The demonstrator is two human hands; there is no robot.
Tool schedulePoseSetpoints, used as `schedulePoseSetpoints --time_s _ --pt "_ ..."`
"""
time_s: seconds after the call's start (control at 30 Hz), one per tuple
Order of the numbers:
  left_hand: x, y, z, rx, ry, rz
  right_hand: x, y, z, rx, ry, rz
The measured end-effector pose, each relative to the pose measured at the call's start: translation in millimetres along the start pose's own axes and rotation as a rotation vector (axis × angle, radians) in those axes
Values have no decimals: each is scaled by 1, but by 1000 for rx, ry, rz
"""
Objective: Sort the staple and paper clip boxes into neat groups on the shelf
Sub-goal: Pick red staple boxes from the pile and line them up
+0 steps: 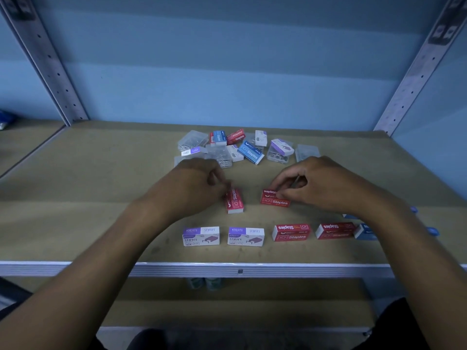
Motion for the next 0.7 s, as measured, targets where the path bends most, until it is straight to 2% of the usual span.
schedulePoseSetpoints --time_s 0.07,0.13,0.2,0.33,0.43,0.53,0.7 --pt "6 -1 -3 -73 143 67 0 0 -1 0 0 6" --pt "11 -8 -6 -35 213 175 0 0 -1 -2 -3 14" --pt "13 -8 -4 -23 180 166 0 1 -2 -7 -6 30" --pt "11 -5 -4 -55 138 -82 0 0 -2 -15 -7 22" --pt "8 -9 -4 18 114 -208 1 0 -2 -22 -7 17" --pt "8 -13 -2 112 91 -183 1 -1 -2 -21 -5 17" --pt "12 -12 0 154 101 -66 1 0 -3 -32 -4 23"
Point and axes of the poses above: each hand's wrist, its own z-axis towards the middle knuckle, its own x-axis out of the palm, y = z × x, the point moved 3 cm from there along z, towards the middle knuckle, and after that the axes turned 2 degrees about x, right-handed, at the moved point
